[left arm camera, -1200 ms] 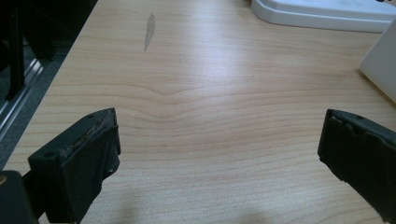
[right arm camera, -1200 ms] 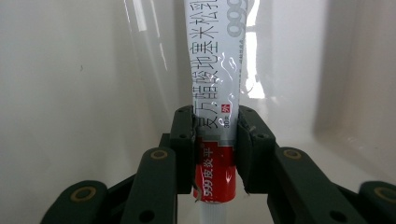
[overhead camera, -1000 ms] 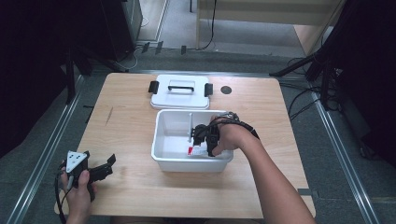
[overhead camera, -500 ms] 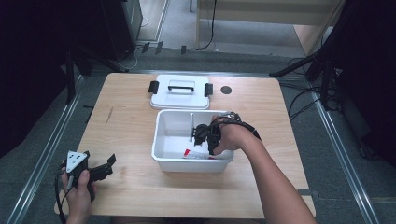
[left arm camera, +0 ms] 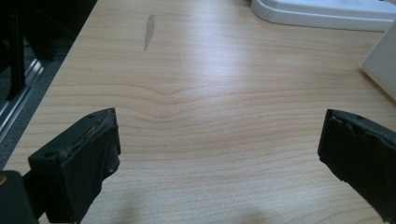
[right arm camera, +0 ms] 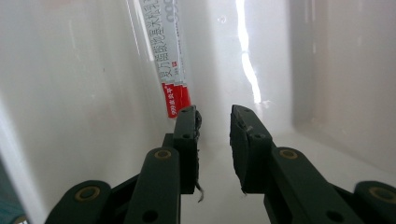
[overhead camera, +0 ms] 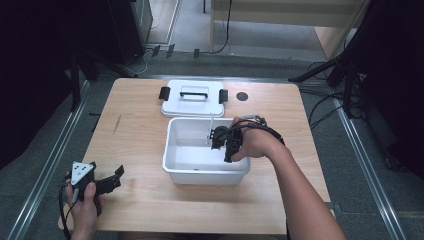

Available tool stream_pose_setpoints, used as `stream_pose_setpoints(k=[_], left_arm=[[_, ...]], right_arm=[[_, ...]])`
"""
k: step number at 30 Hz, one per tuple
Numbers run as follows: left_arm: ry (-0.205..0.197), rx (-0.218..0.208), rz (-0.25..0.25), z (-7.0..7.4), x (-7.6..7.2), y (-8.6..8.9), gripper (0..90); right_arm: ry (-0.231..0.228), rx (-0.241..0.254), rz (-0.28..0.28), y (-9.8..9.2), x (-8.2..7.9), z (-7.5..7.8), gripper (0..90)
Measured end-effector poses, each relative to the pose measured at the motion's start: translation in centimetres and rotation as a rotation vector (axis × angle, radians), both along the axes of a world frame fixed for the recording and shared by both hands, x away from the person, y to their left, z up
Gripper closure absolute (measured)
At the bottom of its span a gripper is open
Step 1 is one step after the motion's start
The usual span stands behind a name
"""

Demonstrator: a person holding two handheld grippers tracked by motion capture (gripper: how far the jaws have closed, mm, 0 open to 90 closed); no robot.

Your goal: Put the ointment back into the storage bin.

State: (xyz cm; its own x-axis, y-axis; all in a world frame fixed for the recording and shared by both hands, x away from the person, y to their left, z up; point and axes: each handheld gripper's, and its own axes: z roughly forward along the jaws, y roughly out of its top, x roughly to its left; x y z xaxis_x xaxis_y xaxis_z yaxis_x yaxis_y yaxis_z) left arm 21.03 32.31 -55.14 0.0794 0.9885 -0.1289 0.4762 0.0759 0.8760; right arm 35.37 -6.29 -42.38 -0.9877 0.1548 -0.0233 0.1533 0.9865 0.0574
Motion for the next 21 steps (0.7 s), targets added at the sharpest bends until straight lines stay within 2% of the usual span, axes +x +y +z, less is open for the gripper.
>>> stream_pose_setpoints(k=[8, 9, 11, 12, 14, 21], left_arm=[[0.001, 0.002, 0.001, 0.0, 0.0, 0.0, 0.0], [0.0, 0.002, 0.001, 0.0, 0.0, 0.0, 0.0], [0.0, 0.003, 0.001, 0.0, 0.0, -0.1, 0.0], [0.0, 0.003, 0.001, 0.0, 0.0, -0.1, 0.0], [0.001, 0.002, 0.0, 0.0, 0.0, 0.0, 0.0], [0.0, 0.005, 0.002, 0.0, 0.0, -0.1, 0.0]], right_arm=[[-0.008, 0.072, -0.002, -1.0, -0.4, 2.7, 72.5], [-0.018, 0.087, -0.003, -1.3, -0.5, 3.5, 71.9], [-0.021, 0.084, -0.014, -1.4, -0.6, 3.8, 71.7], [-0.035, 0.106, -0.015, -1.9, -0.6, 4.5, 71.4], [-0.037, 0.106, -0.024, -2.1, -0.7, 4.7, 71.3], [-0.062, 0.159, -0.066, -4.7, -0.8, 6.4, 70.4]])
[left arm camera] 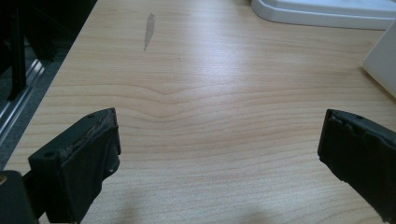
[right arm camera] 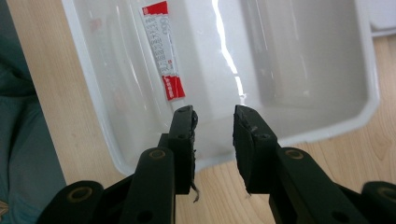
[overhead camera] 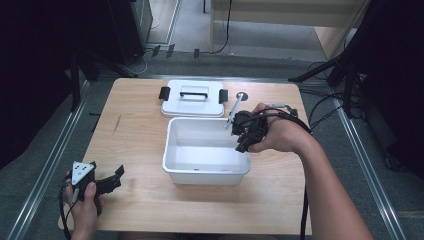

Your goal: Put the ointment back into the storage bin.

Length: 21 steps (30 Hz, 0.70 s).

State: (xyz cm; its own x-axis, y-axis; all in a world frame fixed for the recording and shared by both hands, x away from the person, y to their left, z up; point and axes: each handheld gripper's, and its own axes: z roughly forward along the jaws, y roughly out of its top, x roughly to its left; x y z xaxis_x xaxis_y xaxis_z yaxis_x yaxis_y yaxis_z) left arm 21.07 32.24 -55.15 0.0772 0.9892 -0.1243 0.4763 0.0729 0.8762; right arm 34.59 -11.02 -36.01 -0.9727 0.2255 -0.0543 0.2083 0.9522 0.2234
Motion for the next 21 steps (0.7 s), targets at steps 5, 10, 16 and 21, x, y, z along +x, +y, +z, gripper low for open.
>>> stream_pose_setpoints(k=[5, 10, 16, 21], left_arm=[[0.001, 0.001, 0.001, 0.0, 0.0, 0.0, 0.0], [0.001, 0.002, 0.001, 0.0, 0.0, 0.0, 0.0], [-0.001, 0.001, 0.001, 0.0, 0.0, 0.0, 0.0], [0.0, 0.002, 0.0, 0.0, 0.0, 0.0, 0.0]], right_arm=[[-0.009, 0.01, -0.025, -1.4, 0.0, 0.4, 69.8], [-0.01, 0.016, -0.056, -2.9, -0.2, 0.7, 68.2], [0.002, 0.026, -0.098, -4.8, -0.2, 0.2, 66.5], [0.008, 0.059, -0.175, -6.4, -0.1, -0.6, 62.4]])
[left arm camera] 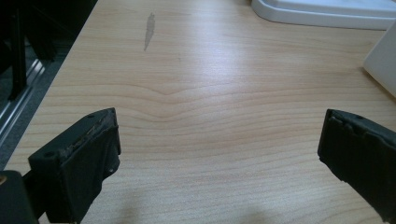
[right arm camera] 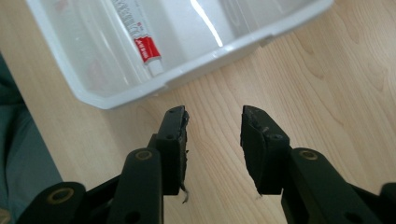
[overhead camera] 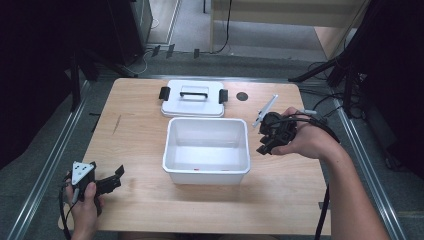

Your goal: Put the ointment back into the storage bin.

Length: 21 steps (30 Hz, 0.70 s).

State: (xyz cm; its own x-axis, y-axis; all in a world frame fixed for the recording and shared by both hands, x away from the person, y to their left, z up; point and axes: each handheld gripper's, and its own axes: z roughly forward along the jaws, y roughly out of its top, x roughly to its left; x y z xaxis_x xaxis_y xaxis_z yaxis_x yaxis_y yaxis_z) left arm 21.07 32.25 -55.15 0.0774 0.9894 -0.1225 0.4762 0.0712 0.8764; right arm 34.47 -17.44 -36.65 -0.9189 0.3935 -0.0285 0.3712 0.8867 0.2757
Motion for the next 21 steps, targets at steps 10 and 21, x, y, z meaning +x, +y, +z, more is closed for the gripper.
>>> stream_pose_setpoints(k=[10, 21], left_arm=[[0.001, 0.002, 0.001, 0.0, 0.0, 0.0, 0.0], [0.0, 0.005, 0.003, 0.0, 0.0, -0.1, 0.0]], right_arm=[[-0.044, 0.098, -0.194, -3.8, -0.3, -3.3, 49.9], [-0.156, 0.288, -0.417, -7.7, -0.6, -6.5, 49.3]])
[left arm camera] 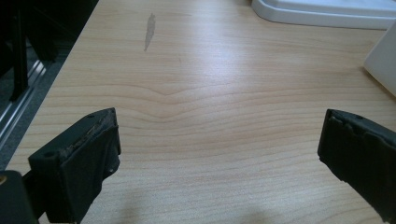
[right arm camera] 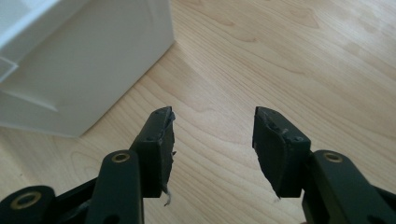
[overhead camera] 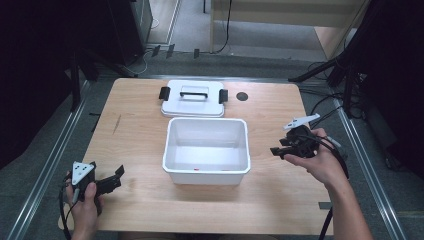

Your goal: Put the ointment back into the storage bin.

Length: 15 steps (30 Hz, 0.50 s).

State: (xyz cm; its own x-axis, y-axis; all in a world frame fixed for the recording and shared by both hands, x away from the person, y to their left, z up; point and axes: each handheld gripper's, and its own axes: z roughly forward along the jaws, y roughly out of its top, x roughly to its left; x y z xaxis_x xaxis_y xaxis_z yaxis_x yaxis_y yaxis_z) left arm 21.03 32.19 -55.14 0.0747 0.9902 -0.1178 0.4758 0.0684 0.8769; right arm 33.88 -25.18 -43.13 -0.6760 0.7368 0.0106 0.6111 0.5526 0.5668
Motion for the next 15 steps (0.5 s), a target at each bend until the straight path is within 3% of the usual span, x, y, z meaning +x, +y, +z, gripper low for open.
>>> stream_pose_setpoints(k=[7, 15], left_arm=[[0.0, 0.0, 0.0, 0.0, 0.0, 0.0, 0.0], [-0.001, -0.001, 0.0, 0.0, 0.0, 0.0, 0.0]], right_arm=[[-0.036, 0.033, -0.081, -1.5, -1.2, -2.5, 35.2], [-0.103, 0.099, -0.129, -2.5, -2.2, -3.9, 30.8]])
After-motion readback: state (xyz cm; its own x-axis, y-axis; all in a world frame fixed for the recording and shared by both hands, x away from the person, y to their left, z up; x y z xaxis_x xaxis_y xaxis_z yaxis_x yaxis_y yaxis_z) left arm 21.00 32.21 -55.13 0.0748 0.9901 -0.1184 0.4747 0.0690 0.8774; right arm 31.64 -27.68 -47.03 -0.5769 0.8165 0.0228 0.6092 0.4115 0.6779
